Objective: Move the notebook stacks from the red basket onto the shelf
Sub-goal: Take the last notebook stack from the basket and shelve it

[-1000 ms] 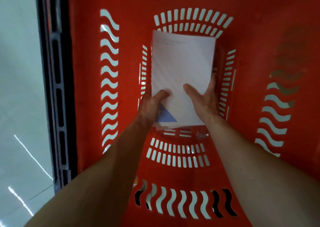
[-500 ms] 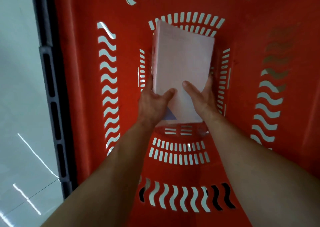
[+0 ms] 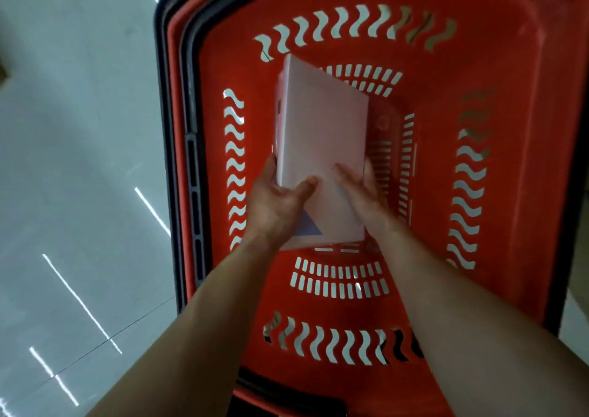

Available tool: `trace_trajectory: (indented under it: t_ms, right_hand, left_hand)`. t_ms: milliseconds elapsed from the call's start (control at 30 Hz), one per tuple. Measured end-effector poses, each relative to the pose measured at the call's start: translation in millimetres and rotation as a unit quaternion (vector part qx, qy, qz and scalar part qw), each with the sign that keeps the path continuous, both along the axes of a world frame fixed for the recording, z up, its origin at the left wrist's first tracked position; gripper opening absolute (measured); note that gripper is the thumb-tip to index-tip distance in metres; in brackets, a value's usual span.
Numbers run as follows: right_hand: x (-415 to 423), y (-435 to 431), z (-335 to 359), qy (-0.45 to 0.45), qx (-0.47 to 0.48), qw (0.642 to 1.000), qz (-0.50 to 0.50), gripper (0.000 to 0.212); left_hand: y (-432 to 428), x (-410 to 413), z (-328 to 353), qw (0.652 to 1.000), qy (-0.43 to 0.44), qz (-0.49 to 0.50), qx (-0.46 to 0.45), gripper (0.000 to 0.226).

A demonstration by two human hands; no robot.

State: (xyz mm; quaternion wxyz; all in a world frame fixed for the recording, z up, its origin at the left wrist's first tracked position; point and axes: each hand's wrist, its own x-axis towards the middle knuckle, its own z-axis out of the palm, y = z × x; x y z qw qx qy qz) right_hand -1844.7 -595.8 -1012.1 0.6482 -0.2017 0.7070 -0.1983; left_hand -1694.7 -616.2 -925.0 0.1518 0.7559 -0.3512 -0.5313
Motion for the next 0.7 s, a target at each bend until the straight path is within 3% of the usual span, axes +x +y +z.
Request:
trace_trajectory:
  t_ms: [100,267,500,700]
  right_hand:
    - [4,3,2,-0.004,-0.018,1.000,-0.014,0.104]
    - [-2,8,20,0.015,-0.042,0.999,-0.009,0.072]
    - [-6,12,89,0.062,-0.071,0.995,-0.015,0.089]
    - [-8,20,187,0.124,-0.102,0.986,-0.052,0.079]
  left_hand:
    - [4,7,5,1.000,0.006,0.008,0.007,0.054]
    - [13,12,15,1.000,0.011,0.014,0.004,0.058]
    - [17,17,69,1.000,-0.007,-0.019,0.005,0.060]
    - [16,23,153,0.998,0.003,-0.057,-0.001,0.056]
